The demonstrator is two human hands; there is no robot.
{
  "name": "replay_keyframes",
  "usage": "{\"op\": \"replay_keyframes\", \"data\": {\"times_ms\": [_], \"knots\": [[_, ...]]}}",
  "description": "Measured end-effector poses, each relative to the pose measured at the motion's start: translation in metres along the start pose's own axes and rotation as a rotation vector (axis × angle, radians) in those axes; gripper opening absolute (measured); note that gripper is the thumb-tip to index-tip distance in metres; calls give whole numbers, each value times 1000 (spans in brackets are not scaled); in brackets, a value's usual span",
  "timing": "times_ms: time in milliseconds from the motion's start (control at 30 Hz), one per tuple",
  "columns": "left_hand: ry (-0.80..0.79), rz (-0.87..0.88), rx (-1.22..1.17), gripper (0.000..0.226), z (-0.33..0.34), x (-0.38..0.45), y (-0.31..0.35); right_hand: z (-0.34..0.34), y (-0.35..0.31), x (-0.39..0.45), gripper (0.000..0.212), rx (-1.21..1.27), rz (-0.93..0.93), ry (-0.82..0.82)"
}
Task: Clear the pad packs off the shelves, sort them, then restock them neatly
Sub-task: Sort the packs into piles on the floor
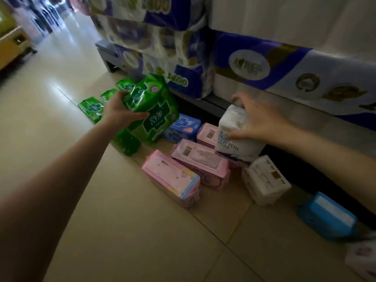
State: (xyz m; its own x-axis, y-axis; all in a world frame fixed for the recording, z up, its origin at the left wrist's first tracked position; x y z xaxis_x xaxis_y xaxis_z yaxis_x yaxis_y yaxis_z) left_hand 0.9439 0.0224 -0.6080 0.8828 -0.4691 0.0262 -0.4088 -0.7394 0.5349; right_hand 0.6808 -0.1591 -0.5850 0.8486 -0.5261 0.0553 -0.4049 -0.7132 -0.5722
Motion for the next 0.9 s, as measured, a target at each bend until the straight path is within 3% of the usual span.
{"op": "replay_keyframes", "data": {"times_ms": [133, 233, 300, 367, 433, 567, 633, 700, 767, 900], "knots": [[201, -299, 8, 87, -14, 33, -69, 47, -33, 54, 75, -47, -101, -82], [224, -520, -220, 97, -1, 61, -106, 86, -38, 83, 75, -193, -109, -203], [179, -528, -307, 91, 13, 83, -111, 106, -33, 93, 78, -301, -87, -301], [105, -442, -288, 91, 26, 105, -103, 115, -29, 101, 78, -358, -68, -347], [45, -295, -198, 108, 33, 125, -85, 119, -27, 109, 75, -400, -62, -370], [44, 223, 289, 83, 34, 154, -29, 125, -26, 120, 73, -429, -23, -418], [17, 437, 528, 82, 38, 160, -1, 125, -25, 123, 71, -431, -13, -426], [6, 498, 674, 82, 45, 169, 13, 125, -25, 122, 73, -426, 1, -434], [7, 427, 717, 84, 58, 173, 21, 123, -26, 122, 74, -422, 5, -434], [-180, 361, 588, 91, 95, 165, 21, 123, -23, 123, 69, -375, 2, -416]]}}
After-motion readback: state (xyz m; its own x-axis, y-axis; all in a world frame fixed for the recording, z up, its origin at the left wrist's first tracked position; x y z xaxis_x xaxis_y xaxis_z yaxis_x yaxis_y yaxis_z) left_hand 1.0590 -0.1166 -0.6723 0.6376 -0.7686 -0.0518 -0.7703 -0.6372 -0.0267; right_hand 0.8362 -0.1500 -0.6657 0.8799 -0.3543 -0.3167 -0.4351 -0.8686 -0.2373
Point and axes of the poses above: each hand's wrist, its own x-axis towards the middle knuckle, its own z-axis out of the palm, y = z × x, the point moved 6 cm from there along x, towards the middle knuckle, and after that the axes turned 12 degrees about x, right-handed, at the moved point
